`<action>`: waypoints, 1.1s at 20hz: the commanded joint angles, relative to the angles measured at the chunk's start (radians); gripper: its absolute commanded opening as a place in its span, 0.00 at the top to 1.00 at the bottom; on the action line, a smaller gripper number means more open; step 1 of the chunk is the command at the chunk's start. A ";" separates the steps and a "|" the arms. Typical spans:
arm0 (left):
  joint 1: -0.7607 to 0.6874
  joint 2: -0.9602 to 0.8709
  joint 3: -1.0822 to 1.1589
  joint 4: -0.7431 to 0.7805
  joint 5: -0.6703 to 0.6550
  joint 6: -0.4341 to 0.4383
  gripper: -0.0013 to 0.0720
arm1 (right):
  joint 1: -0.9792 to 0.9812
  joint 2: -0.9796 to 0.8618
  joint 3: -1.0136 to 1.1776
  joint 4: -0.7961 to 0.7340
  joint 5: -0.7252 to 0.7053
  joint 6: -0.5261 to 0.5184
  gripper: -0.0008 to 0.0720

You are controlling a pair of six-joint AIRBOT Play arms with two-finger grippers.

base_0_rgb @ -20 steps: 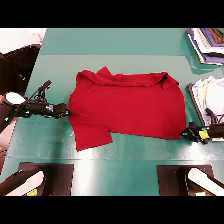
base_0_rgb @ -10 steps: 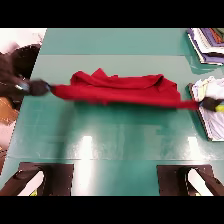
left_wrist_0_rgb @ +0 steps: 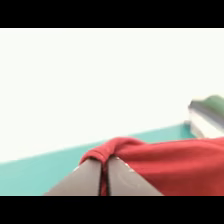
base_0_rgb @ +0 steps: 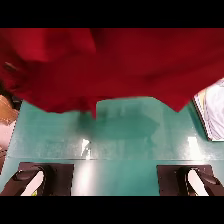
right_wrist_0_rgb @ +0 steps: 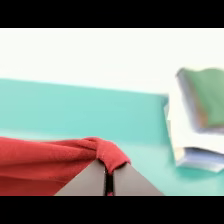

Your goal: Fold the shirts.

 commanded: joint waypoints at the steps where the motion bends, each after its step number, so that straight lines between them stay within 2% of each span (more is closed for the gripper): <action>1: 0.000 0.004 0.163 0.012 0.027 -0.031 0.95 | 0.001 -0.054 0.250 -0.122 0.141 0.055 0.97; 4: 0.000 -0.007 0.103 0.013 -0.010 -0.032 0.95 | 0.001 -0.114 0.282 -0.125 0.228 0.056 0.97; 8: 0.000 -0.084 -0.148 0.013 -0.083 -0.031 0.95 | 0.012 -0.200 0.088 -0.126 0.270 0.071 0.97; 11: 0.000 -0.225 -0.310 0.013 -0.152 -0.018 0.95 | 0.091 -0.331 -0.061 -0.137 0.275 0.071 0.97; 15: 0.000 -0.496 -0.447 0.014 -0.149 -0.008 0.95 | 0.159 -0.581 -0.183 -0.135 0.233 0.072 0.97; 18: 0.000 -0.710 -0.449 0.003 -0.072 0.017 0.95 | 0.159 -0.762 -0.187 -0.124 0.153 0.076 0.97; 20: 0.000 -0.810 -0.447 -0.043 0.048 0.060 0.95 | 0.159 -0.843 -0.187 -0.108 0.037 0.076 0.97; 22: 0.000 -0.867 -0.440 -0.080 0.150 0.068 0.95 | 0.159 -0.884 -0.187 -0.076 -0.057 0.077 0.97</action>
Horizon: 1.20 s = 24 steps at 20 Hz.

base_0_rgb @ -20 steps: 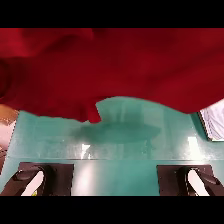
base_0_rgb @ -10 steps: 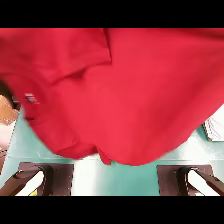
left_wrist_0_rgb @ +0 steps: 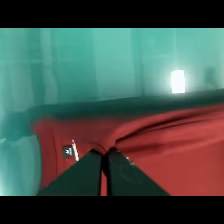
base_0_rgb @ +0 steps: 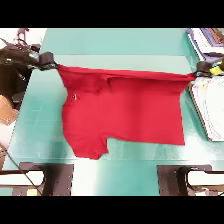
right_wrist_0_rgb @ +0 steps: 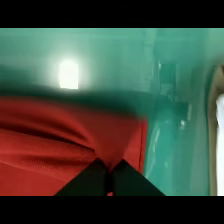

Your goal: Fold the shirts.

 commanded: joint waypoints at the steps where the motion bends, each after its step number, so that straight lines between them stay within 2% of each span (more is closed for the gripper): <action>1: 0.001 -0.129 -0.005 -0.060 0.165 0.030 0.95 | 0.004 -0.101 -0.008 0.057 -0.172 0.001 0.97; 4: 0.001 -0.131 -0.005 -0.058 0.126 0.029 0.95 | 0.004 -0.090 -0.009 0.058 -0.195 0.000 0.97; 7: -0.006 -0.131 -0.024 -0.014 -0.055 0.026 0.95 | 0.004 -0.059 -0.049 0.054 -0.129 -0.005 0.97; 8: -0.019 -0.130 -0.050 0.025 -0.078 0.024 0.95 | 0.004 -0.039 -0.095 0.055 -0.132 -0.005 0.97; 10: -0.049 -0.130 -0.133 0.077 -0.078 0.021 0.95 | 0.004 -0.009 -0.189 0.056 -0.139 -0.005 0.97; 14: -0.077 -0.130 -0.267 0.077 0.003 -0.001 0.94 | 0.004 0.035 -0.349 0.059 -0.158 -0.004 0.97; 15: -0.074 -0.130 -0.268 0.079 0.005 -0.017 0.78 | 0.004 0.043 -0.371 0.064 -0.156 -0.004 0.95; 16: -0.068 -0.125 -0.268 0.079 0.000 -0.026 0.38 | 0.002 0.050 -0.386 0.067 -0.147 -0.004 0.64; 17: -0.060 -0.114 -0.267 0.079 -0.012 -0.034 0.30 | -0.005 0.052 -0.384 0.067 -0.122 -0.003 0.38; 21: -0.032 0.032 -0.280 0.120 -0.072 -0.040 0.33 | -0.049 0.145 -0.402 0.067 -0.039 0.003 0.38; 24: -0.032 0.193 -0.411 0.196 -0.148 -0.040 0.33 | -0.085 0.289 -0.506 0.066 -0.010 0.002 0.38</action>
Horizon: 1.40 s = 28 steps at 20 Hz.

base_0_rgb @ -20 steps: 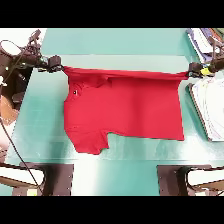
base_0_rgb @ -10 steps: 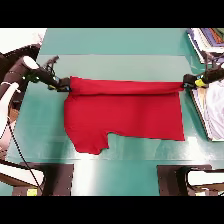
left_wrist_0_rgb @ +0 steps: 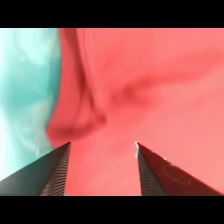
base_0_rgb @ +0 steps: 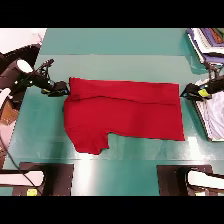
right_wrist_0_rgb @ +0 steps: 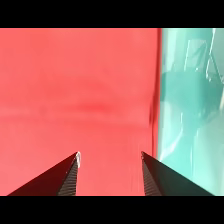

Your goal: Fold the shirts.

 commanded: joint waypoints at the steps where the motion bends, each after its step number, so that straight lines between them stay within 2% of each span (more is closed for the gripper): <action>1: 0.005 0.179 -0.164 0.068 -0.082 -0.005 0.33 | -0.035 0.145 -0.106 0.002 0.039 0.001 0.38; 5: 0.005 0.398 -0.543 0.018 -0.054 -0.026 0.33 | -0.035 0.285 -0.219 0.003 0.024 0.001 0.38; 8: 0.005 0.490 -0.755 -0.101 0.035 -0.023 0.33 | -0.036 0.340 -0.247 0.003 0.012 0.001 0.38; 12: 0.004 0.496 -0.859 -0.213 0.137 -0.006 0.33 | -0.036 0.370 -0.243 0.003 0.013 0.001 0.38; 13: 0.004 0.496 -0.867 -0.250 0.154 0.024 0.33 | -0.035 0.375 -0.243 0.005 0.014 0.001 0.38; 15: 0.004 0.496 -0.870 -0.315 0.163 0.068 0.33 | -0.036 0.382 -0.243 0.023 0.020 0.001 0.38; 17: 0.004 0.496 -0.869 -0.334 0.170 0.074 0.33 | -0.036 0.383 -0.243 0.052 0.023 0.001 0.38; 18: 0.004 0.496 -0.869 -0.335 0.168 0.071 0.36 | -0.036 0.383 -0.244 0.053 0.024 0.000 0.38; 19: 0.004 0.496 -0.869 -0.335 0.156 0.072 0.72 | -0.036 0.383 -0.245 0.051 0.029 0.000 0.38; 20: 0.004 0.496 -0.868 -0.338 0.142 0.075 0.93 | -0.042 0.383 -0.245 0.043 0.043 0.000 0.38; 25: 0.004 0.539 -0.788 -0.273 0.062 0.069 0.95 | -0.203 0.385 -0.340 0.034 0.150 -0.026 0.38; 28: 0.004 0.597 -0.741 -0.239 0.047 0.055 0.95 | -0.347 0.380 -0.505 -0.031 0.122 -0.030 0.37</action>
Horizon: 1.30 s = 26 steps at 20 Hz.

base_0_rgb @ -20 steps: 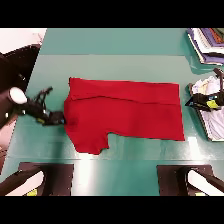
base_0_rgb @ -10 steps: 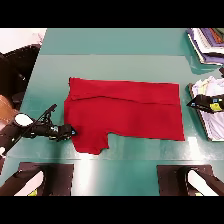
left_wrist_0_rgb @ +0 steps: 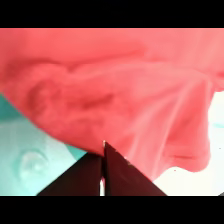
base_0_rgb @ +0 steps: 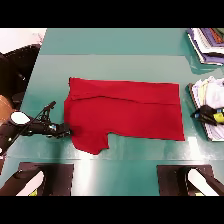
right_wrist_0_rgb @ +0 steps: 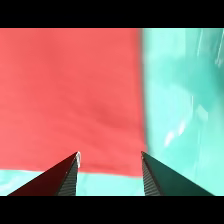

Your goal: Fold the shirts.

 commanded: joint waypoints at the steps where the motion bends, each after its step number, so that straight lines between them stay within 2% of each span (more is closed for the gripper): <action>1: 0.001 0.046 0.050 0.032 -0.033 -0.013 0.95 | -0.154 -0.016 -0.169 -0.036 -0.004 -0.010 0.37; 4: 0.001 0.046 0.053 0.032 -0.031 -0.013 0.95 | -0.184 -0.085 -0.275 -0.020 -0.020 -0.038 0.37; 8: 0.001 0.046 0.053 0.041 -0.029 -0.013 0.95 | -0.124 -0.163 -0.311 0.096 -0.103 -0.075 0.38; 9: 0.001 0.046 0.053 0.046 -0.029 -0.013 0.95 | -0.090 -0.170 -0.304 0.095 -0.120 -0.075 0.41; 10: 0.001 0.046 0.053 0.048 -0.027 -0.013 0.95 | -0.057 -0.172 -0.293 0.095 -0.132 -0.075 0.50; 12: 0.001 0.046 0.053 0.049 -0.031 -0.013 0.95 | 0.004 -0.157 -0.270 0.093 -0.154 -0.075 0.51; 14: 0.001 0.046 0.056 0.079 -0.049 -0.014 0.95 | 0.051 -0.128 -0.242 0.084 -0.155 -0.076 0.91; 15: 0.001 0.046 0.066 0.128 -0.070 -0.038 0.95 | 0.069 -0.109 -0.226 0.084 -0.143 -0.078 0.97; 16: 0.001 0.047 0.081 0.179 -0.106 -0.072 0.95 | 0.083 -0.089 -0.210 0.082 -0.126 -0.082 0.97; 18: 0.001 0.069 0.105 0.212 -0.180 -0.076 0.95 | 0.100 -0.027 -0.172 0.033 -0.080 -0.085 0.97; 20: 0.001 0.166 0.105 0.221 -0.238 -0.101 0.95 | 0.110 0.059 -0.141 -0.046 0.006 -0.085 0.97; 23: 0.001 0.312 0.148 0.197 -0.390 -0.145 0.95 | 0.110 0.186 -0.115 -0.153 0.146 -0.084 0.97; 26: 0.001 0.334 0.247 0.197 -0.367 -0.147 0.95 | 0.111 0.255 -0.081 -0.143 0.149 -0.084 0.97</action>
